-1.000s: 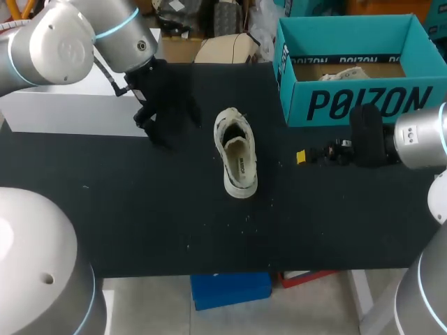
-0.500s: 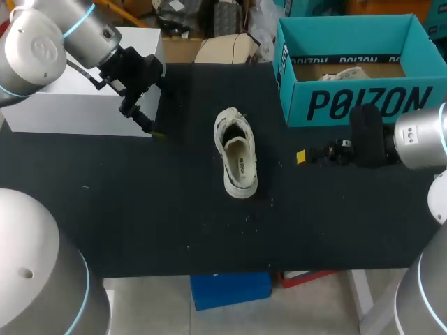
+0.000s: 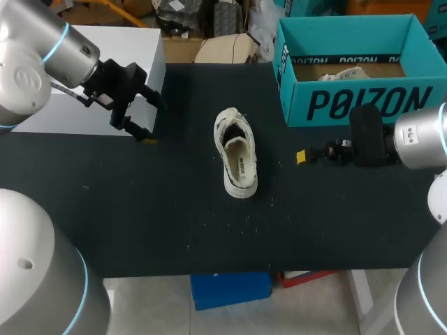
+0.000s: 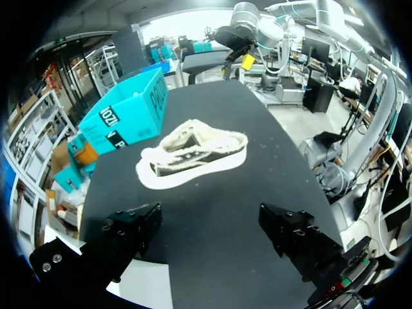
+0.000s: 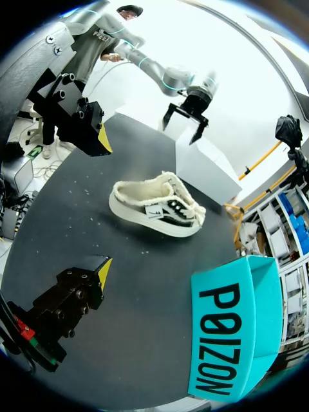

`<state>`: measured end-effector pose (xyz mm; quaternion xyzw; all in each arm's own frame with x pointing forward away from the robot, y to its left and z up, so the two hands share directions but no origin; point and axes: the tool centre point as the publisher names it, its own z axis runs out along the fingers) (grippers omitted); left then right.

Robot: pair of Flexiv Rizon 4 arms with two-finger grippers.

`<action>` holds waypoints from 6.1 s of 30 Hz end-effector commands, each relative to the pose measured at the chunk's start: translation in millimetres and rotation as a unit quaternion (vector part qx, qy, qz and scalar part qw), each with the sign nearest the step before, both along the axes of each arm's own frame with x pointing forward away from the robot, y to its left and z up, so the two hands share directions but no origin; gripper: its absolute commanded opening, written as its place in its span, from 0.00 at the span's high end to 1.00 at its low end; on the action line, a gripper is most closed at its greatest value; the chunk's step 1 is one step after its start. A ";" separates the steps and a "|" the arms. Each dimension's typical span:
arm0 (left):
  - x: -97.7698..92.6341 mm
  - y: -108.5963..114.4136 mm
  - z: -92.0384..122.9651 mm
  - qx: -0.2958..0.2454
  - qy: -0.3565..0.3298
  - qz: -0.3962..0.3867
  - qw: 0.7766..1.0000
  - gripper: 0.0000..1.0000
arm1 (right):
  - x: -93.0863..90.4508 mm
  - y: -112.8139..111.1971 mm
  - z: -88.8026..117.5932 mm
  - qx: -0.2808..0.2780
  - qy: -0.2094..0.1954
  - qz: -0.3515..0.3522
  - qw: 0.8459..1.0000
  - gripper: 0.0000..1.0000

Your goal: Take the shoe out of the shoebox, open the shoe tongue, remove and reinsert the insole, then place the shoe into the shoebox

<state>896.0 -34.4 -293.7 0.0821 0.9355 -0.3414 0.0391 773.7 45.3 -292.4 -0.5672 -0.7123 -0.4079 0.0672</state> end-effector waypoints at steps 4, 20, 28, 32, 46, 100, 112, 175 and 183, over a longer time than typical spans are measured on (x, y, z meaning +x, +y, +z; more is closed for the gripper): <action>-4.9 -0.8 0.4 0.000 -0.012 0.011 1.000 0.00 | 11.0 4.9 2.1 -0.059 0.003 0.029 0.998 0.00; -4.9 -0.8 0.4 0.000 -0.012 0.011 1.000 0.00 | 70.3 67.6 12.1 -0.275 0.055 0.010 0.960 0.00; -4.9 -0.8 0.4 0.000 -0.012 0.011 1.000 0.00 | 75.4 75.1 10.9 -0.259 0.063 -0.004 0.964 0.00; -4.9 -0.8 0.4 0.000 -0.012 0.011 1.000 0.00 | 85.0 87.9 -2.2 -0.234 0.082 -0.018 0.969 0.00; -4.9 -0.8 0.4 0.000 -0.012 0.011 1.000 0.00 | 119.4 104.7 -37.5 -0.237 0.076 -0.034 0.968 0.15; -4.9 -0.8 0.4 0.000 -0.012 0.011 1.000 0.00 | 134.4 97.2 -70.7 -0.316 0.163 0.067 0.932 1.00; -4.9 -0.8 0.4 0.000 -0.012 0.011 1.000 0.00 | 140.7 58.0 42.7 -0.355 0.069 0.285 0.888 1.00; -4.9 -0.8 0.4 0.000 -0.012 0.011 1.000 0.00 | 447.9 -169.7 88.6 -0.459 -0.117 0.525 0.707 1.00; -4.9 -0.8 0.4 0.000 -0.012 0.011 1.000 0.00 | 474.9 -190.4 59.5 -0.439 -0.122 0.540 0.708 1.00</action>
